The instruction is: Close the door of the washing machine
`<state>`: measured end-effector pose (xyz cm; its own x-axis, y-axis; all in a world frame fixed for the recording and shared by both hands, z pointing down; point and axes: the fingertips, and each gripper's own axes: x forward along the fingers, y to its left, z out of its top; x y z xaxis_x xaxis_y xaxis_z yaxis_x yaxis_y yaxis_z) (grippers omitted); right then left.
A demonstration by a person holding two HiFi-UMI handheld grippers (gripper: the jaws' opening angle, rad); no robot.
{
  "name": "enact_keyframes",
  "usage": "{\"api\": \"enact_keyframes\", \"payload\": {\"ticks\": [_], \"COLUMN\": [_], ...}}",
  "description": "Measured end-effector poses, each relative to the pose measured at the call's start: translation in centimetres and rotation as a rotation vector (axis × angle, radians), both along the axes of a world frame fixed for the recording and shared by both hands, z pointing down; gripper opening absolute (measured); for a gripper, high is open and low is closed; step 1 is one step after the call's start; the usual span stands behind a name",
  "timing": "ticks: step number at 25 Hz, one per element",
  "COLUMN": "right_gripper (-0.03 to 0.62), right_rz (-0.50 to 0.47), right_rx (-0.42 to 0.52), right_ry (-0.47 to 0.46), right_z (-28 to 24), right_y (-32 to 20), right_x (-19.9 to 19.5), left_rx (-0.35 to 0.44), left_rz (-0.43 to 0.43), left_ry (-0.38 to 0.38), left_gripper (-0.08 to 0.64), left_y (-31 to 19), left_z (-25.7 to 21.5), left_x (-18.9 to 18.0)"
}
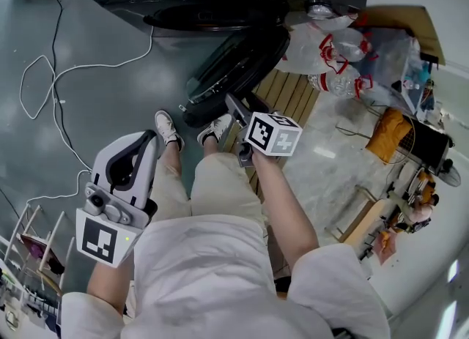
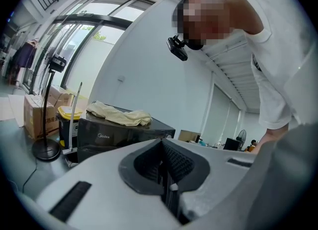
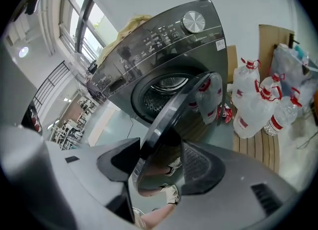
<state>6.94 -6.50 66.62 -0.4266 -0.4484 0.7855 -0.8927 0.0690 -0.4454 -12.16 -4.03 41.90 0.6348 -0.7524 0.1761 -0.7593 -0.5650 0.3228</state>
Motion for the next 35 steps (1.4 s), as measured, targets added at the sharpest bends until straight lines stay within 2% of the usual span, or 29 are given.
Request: {"api": "enact_keyframes", "payload": {"ticks": [6,15,35], "right_gripper": [0.252,0.256,0.261], "right_rz": [0.059,0.098,0.042], "right_rx": [-0.001,0.014,0.074], "right_ry": [-0.022,-0.051,-0.089], "right_z": [-0.1,-0.1,-0.3], "right_y": [-1.1,-2.9,-7.8], "right_x": [-1.4,-3.1,-7.4], "left_rx": [-0.003,0.002,-0.023], "left_rz": [-0.028,-0.062,-0.116], "left_ry": [0.001,-0.007,-0.003], "left_gripper": [0.005,0.005,0.005], "left_y": [-0.1,-0.6,-0.5], "left_z": [-0.1,0.1,1.4], "left_x": [-1.3,-3.0,-5.8]}}
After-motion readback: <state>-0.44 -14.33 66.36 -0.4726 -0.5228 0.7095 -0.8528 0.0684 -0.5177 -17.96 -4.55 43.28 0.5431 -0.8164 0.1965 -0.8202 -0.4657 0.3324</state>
